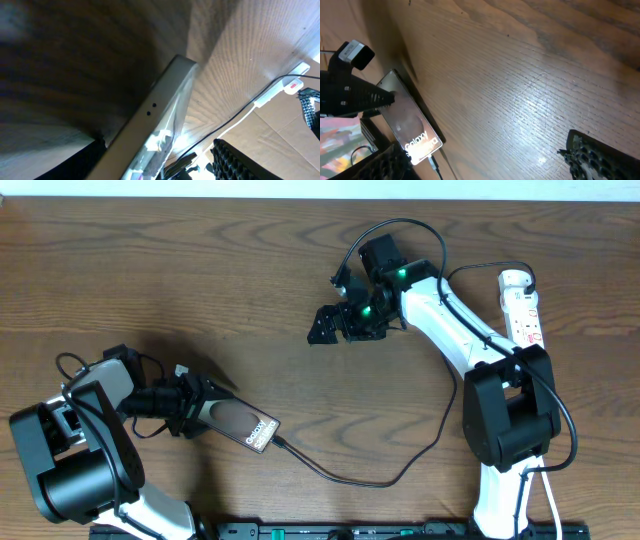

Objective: Plug charger to phone and switch on socket
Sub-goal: 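Lower the phone with the left gripper onto the table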

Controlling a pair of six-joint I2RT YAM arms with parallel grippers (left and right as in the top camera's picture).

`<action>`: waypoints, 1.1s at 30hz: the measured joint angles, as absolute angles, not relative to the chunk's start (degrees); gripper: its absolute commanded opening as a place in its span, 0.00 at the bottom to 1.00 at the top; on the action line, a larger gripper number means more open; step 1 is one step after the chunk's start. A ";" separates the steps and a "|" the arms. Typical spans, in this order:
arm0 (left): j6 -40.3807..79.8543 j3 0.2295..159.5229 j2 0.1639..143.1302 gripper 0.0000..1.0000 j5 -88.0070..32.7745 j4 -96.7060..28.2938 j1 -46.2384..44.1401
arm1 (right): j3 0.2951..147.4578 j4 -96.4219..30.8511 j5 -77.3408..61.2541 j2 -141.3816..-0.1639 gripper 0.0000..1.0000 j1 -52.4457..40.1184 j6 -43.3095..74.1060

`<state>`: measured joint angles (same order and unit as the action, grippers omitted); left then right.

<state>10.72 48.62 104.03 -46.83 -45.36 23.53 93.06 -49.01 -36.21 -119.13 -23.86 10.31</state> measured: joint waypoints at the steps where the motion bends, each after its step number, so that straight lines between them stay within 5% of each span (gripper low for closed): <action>1: 10.70 48.62 104.03 0.69 -46.72 -45.52 23.53 | 93.06 -48.99 -36.21 -119.13 0.99 -23.86 10.31; 33: 16.97 48.73 103.37 0.69 -43.40 -45.74 23.53 | 93.06 -48.86 -36.21 -119.13 0.99 -23.86 10.31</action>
